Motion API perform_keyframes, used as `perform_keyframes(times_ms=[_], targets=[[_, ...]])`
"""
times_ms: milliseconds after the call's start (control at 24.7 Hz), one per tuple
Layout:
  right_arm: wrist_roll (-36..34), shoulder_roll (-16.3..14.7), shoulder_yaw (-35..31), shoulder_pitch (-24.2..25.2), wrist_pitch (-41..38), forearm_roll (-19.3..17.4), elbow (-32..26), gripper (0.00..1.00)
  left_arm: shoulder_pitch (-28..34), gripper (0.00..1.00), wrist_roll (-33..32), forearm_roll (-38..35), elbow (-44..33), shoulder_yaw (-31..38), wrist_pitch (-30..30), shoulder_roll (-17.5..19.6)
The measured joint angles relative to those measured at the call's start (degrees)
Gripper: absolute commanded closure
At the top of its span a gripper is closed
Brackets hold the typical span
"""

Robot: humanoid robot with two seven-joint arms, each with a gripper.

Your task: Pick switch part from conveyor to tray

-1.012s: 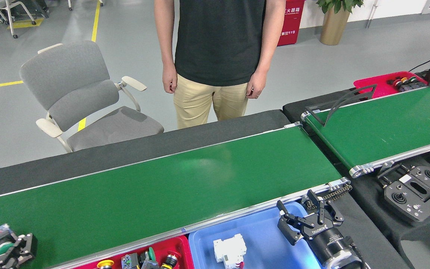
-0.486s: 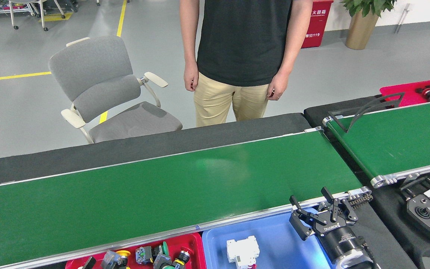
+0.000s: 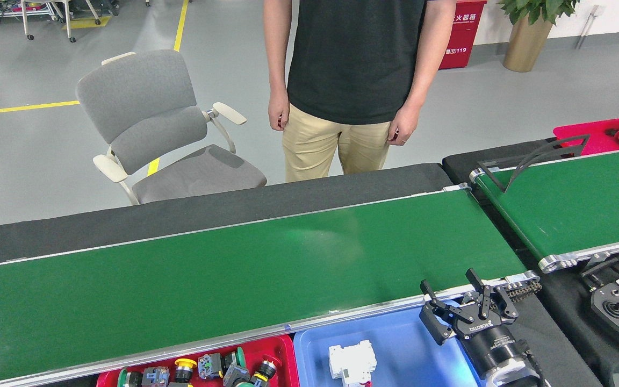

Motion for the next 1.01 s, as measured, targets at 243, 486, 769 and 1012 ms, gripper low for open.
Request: perform_keyframes(times_ms=[243, 486, 769, 1012], targets=[[-0.09, 0.01, -0.33, 3.84, -0.25, -0.02, -3.08, 0.00, -1.00, 0.00, -2.14, 0.01, 0.16, -1.78, 0.13, 1.80], [-0.10, 0.05, -5.81, 13.25, 0.48, -0.08, -9.81, 0.00, -9.49, 0.00, -5.89, 0.01, 3.95, -8.22, -0.32, 6.62], [-0.09, 0.62, -8.91, 15.26, 0.58, -0.16, -11.02, 0.00, -13.12, 0.00, -6.40, 0.00, 8.93, -9.78, -0.12, 9.53], [-0.09, 0.62, -9.12, 15.26, 0.61, -0.16, -11.05, 0.00, -12.02, 0.00, -6.45, 0.00, 8.70, -8.50, -0.12, 9.54]])
